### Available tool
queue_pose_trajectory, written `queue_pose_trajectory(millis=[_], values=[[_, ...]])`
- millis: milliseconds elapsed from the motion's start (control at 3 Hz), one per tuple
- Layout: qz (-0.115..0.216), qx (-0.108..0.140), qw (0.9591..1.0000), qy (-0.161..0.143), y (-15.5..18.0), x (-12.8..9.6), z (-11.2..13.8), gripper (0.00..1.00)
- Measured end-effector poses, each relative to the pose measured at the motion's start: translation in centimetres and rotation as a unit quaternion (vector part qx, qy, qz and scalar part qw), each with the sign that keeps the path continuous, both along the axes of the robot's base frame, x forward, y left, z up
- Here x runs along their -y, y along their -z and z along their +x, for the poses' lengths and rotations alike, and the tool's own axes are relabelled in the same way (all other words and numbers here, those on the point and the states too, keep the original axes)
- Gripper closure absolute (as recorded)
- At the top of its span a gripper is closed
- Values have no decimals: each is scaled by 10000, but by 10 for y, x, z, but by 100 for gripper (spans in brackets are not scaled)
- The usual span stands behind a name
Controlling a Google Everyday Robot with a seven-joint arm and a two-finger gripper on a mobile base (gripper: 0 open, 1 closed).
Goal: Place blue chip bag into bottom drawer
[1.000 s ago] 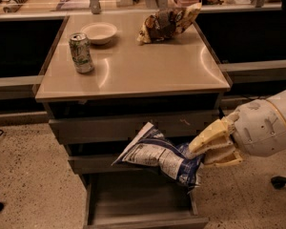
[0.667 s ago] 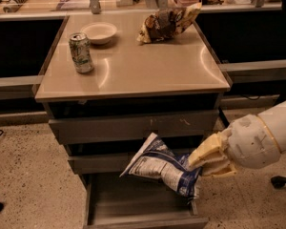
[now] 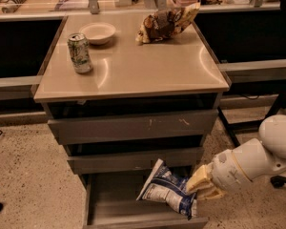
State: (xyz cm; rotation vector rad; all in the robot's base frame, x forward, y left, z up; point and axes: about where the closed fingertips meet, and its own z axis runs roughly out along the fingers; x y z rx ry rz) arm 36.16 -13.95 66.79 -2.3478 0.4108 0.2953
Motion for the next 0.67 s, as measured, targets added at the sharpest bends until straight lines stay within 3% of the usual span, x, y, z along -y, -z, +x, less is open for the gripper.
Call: queue_pose_trajectory(millis=[333,667], values=[[-1,1,10000,0,0,0,0,100],[-197,130,9997,-43,30,-1,3,100]])
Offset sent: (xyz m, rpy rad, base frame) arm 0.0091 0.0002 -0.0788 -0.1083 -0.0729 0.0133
